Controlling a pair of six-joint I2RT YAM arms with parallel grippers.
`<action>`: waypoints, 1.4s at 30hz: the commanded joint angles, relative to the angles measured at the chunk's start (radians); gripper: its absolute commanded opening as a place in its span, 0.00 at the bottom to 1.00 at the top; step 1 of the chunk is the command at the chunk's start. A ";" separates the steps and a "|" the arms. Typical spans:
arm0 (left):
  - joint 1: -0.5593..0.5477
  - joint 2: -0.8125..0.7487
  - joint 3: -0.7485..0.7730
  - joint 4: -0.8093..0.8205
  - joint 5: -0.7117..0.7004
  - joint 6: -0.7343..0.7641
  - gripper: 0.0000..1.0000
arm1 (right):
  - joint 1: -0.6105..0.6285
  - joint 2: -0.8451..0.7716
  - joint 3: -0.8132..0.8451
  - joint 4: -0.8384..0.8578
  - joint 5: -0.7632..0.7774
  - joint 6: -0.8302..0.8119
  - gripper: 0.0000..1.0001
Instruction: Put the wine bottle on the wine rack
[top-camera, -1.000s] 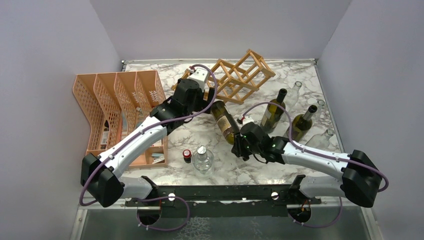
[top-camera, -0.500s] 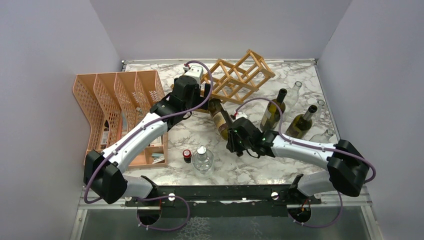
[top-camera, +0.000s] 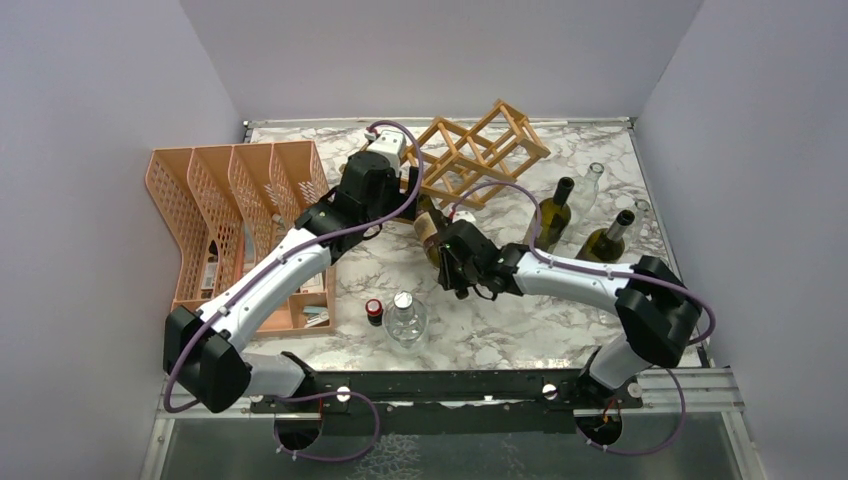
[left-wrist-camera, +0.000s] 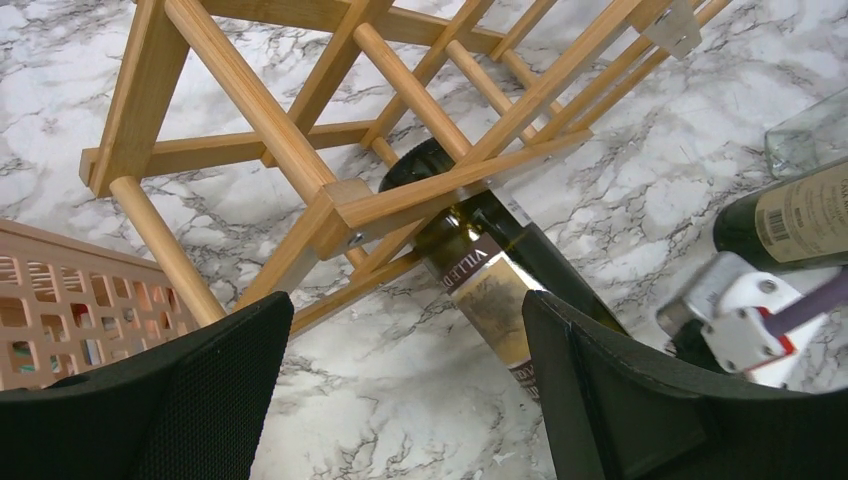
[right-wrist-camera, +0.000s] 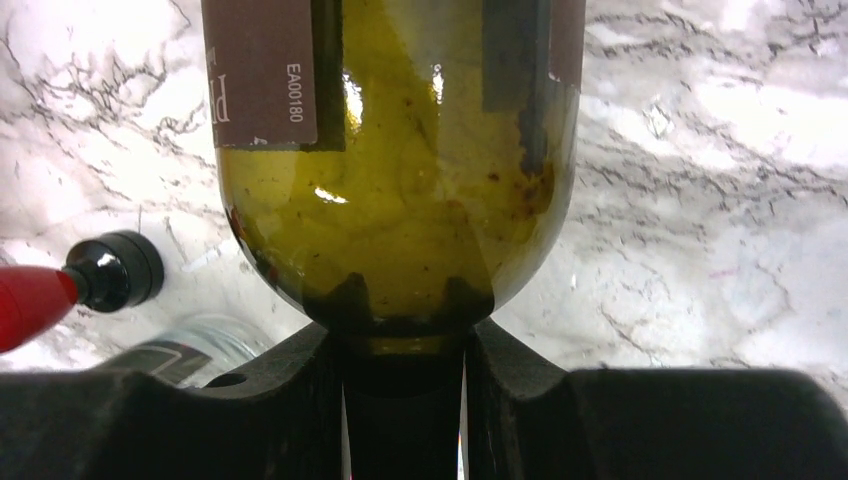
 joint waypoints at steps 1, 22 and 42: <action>0.003 -0.058 0.030 -0.003 -0.003 0.009 0.90 | -0.009 0.040 0.102 0.113 0.050 -0.030 0.01; 0.002 -0.166 0.018 -0.027 0.019 -0.005 0.90 | -0.053 0.188 0.247 0.170 0.056 -0.068 0.13; 0.002 -0.201 0.006 -0.032 0.038 -0.016 0.90 | -0.069 0.303 0.387 0.104 0.103 -0.078 0.36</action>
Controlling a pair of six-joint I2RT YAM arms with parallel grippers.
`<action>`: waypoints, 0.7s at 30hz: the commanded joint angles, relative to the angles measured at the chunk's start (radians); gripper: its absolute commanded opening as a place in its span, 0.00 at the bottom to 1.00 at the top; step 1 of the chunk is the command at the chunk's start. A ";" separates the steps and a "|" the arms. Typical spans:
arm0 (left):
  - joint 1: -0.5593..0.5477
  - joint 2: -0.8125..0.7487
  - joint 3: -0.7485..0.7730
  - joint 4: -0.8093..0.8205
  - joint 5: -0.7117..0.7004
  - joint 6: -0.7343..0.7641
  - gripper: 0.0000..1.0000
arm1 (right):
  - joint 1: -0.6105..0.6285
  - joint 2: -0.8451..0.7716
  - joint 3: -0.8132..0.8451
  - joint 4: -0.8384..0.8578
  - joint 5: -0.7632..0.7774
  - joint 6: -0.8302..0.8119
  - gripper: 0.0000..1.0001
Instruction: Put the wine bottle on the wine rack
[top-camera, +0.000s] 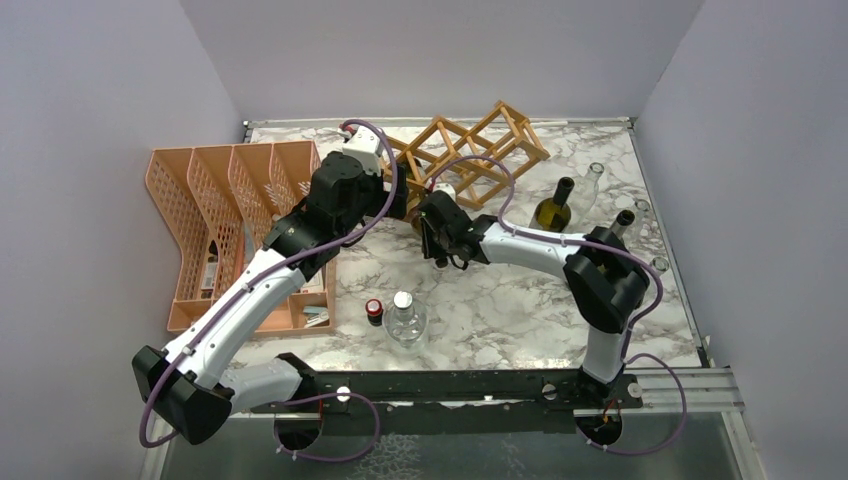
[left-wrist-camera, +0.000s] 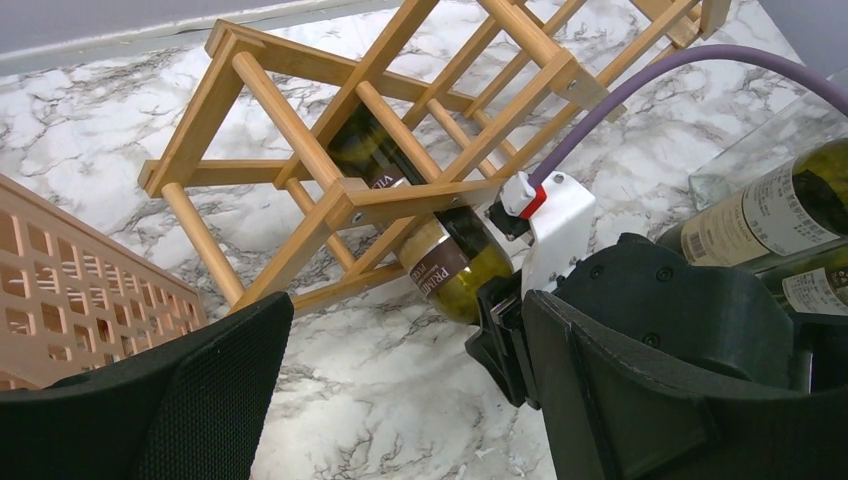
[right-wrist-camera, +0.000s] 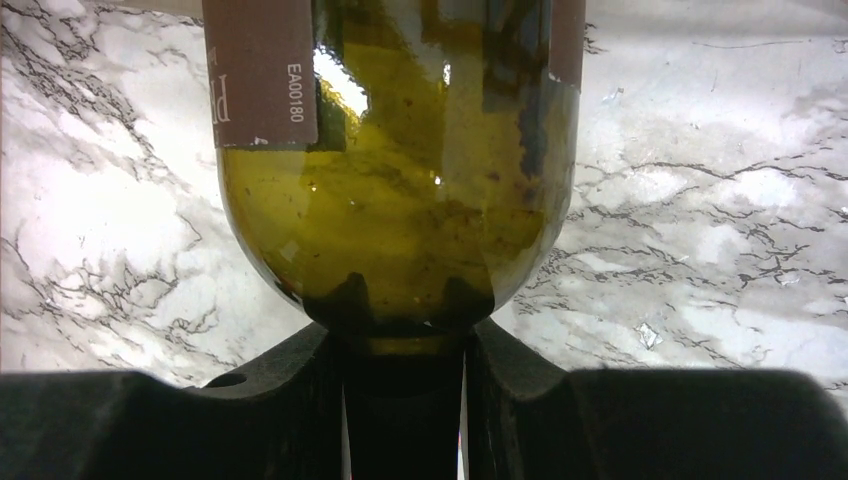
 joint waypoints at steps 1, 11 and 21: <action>0.003 -0.028 0.006 -0.003 0.020 -0.015 0.90 | 0.000 0.001 0.074 0.091 0.060 -0.017 0.38; 0.002 -0.049 0.006 -0.005 0.019 -0.012 0.90 | -0.008 0.079 0.163 0.112 0.064 -0.021 0.45; 0.002 -0.067 0.012 -0.013 0.003 -0.001 0.90 | -0.013 0.073 0.152 0.139 0.050 0.004 0.54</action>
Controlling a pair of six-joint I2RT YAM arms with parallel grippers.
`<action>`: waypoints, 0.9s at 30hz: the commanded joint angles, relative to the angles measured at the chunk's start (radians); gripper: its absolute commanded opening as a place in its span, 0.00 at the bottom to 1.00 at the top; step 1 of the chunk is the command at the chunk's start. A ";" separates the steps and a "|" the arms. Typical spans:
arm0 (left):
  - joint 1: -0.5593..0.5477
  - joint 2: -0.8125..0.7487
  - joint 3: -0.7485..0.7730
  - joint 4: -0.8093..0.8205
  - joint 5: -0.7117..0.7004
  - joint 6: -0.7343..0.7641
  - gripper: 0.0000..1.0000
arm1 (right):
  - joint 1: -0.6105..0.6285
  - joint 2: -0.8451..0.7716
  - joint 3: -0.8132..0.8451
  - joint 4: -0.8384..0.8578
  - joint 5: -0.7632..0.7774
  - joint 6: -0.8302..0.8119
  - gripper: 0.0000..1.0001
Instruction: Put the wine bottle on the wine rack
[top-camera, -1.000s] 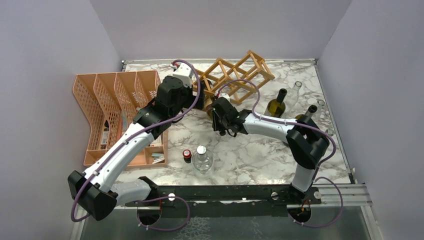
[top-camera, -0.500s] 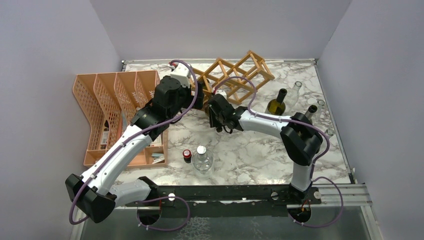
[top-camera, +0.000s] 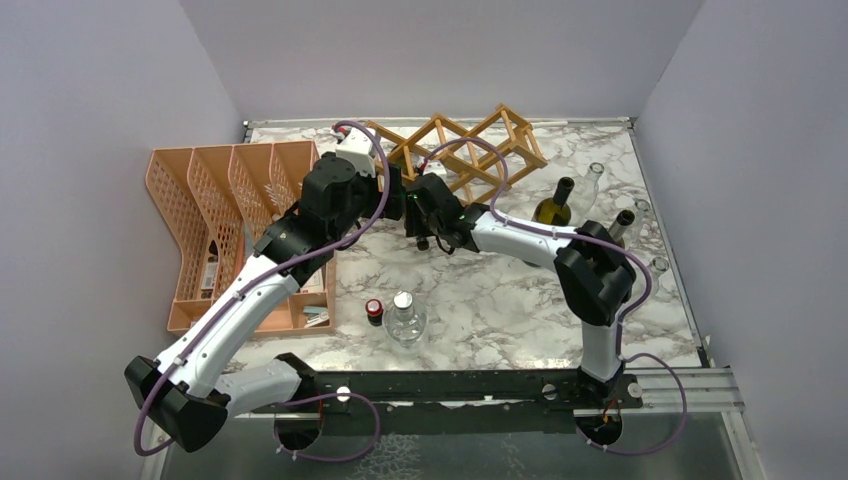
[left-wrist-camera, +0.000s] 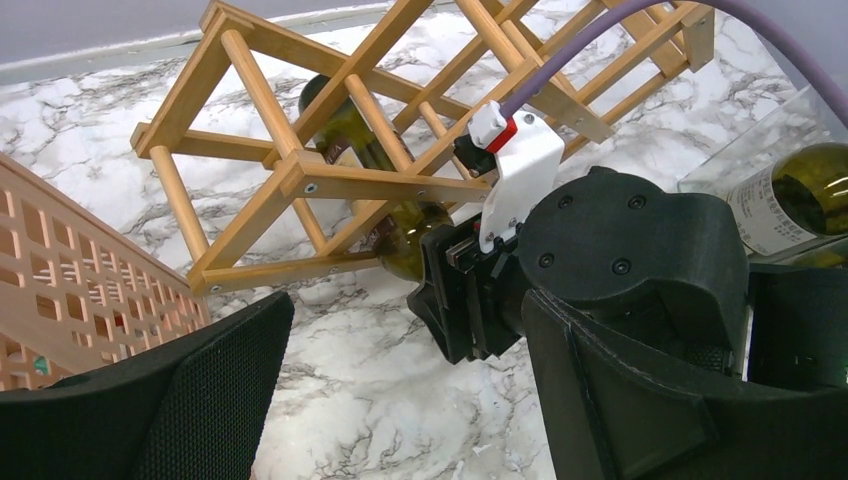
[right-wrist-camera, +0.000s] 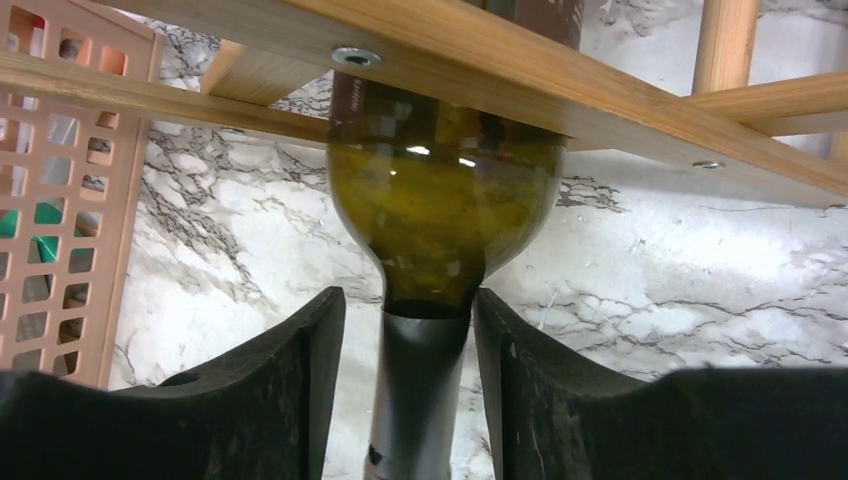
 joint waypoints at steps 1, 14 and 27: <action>0.002 -0.029 0.014 0.000 0.000 0.002 0.90 | -0.003 -0.022 -0.003 0.057 0.010 0.017 0.58; 0.003 -0.098 0.072 -0.003 0.002 0.031 0.91 | -0.004 -0.353 -0.091 -0.044 -0.047 -0.026 0.70; 0.003 -0.188 0.005 0.045 0.111 0.069 0.94 | -0.003 -0.755 -0.162 -0.273 0.323 -0.173 0.70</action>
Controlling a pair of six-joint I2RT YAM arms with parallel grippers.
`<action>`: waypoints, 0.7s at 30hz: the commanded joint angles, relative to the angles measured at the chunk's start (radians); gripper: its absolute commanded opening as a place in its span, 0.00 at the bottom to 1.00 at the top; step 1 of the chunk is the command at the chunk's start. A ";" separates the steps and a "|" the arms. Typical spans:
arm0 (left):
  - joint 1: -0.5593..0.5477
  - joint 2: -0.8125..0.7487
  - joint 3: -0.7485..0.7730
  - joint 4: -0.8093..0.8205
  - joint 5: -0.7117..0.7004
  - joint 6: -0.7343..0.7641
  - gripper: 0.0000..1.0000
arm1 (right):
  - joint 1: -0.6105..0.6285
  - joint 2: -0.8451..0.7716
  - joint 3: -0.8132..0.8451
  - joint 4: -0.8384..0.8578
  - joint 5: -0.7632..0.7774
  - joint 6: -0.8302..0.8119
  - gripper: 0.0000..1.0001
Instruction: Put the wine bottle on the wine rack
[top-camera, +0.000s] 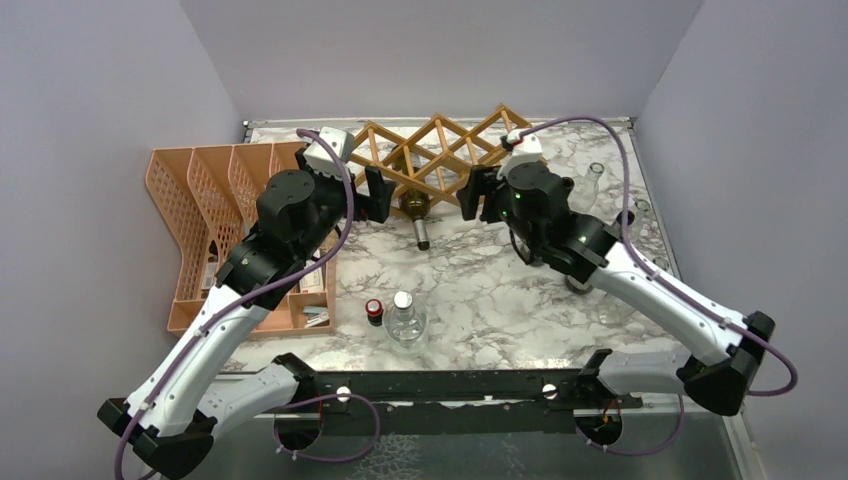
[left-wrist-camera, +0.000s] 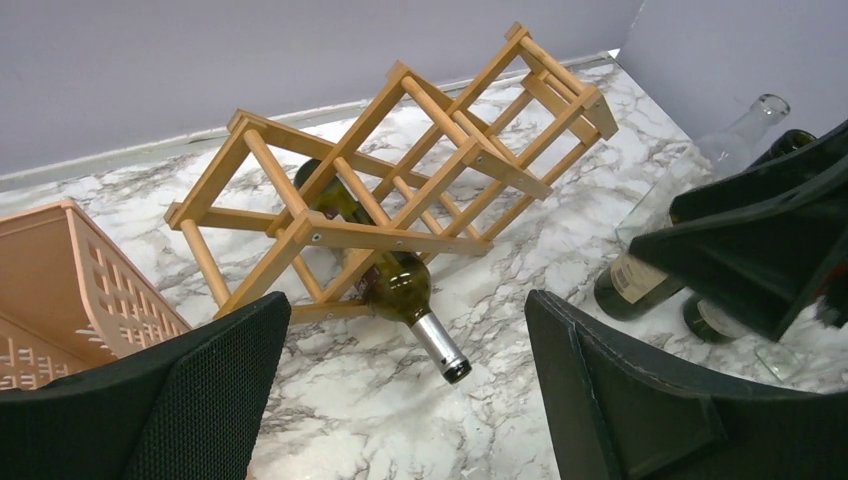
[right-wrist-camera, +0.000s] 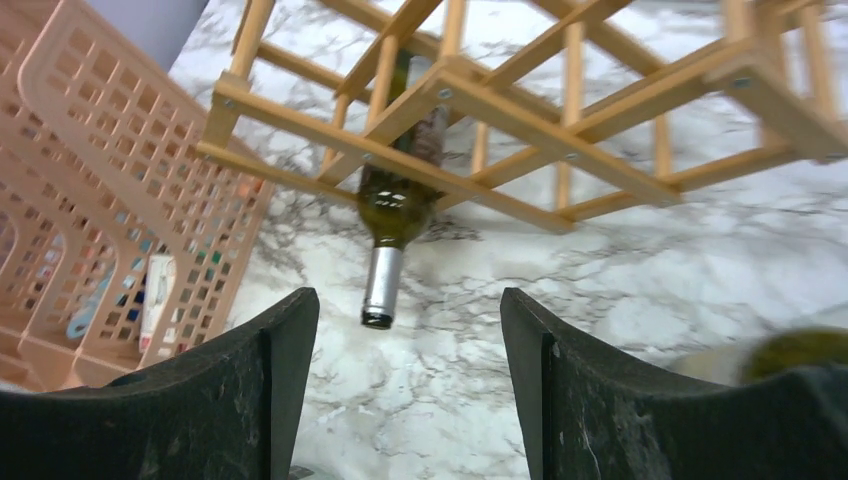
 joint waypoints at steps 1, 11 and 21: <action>0.003 -0.038 -0.030 0.048 0.069 0.016 0.94 | -0.003 -0.093 -0.007 -0.111 0.280 -0.074 0.70; 0.003 -0.039 -0.061 0.057 0.122 -0.001 0.95 | -0.142 -0.086 0.056 -0.188 0.500 -0.166 0.76; 0.003 -0.054 -0.093 0.076 0.139 0.000 0.96 | -0.311 -0.057 -0.033 -0.157 0.310 -0.143 0.65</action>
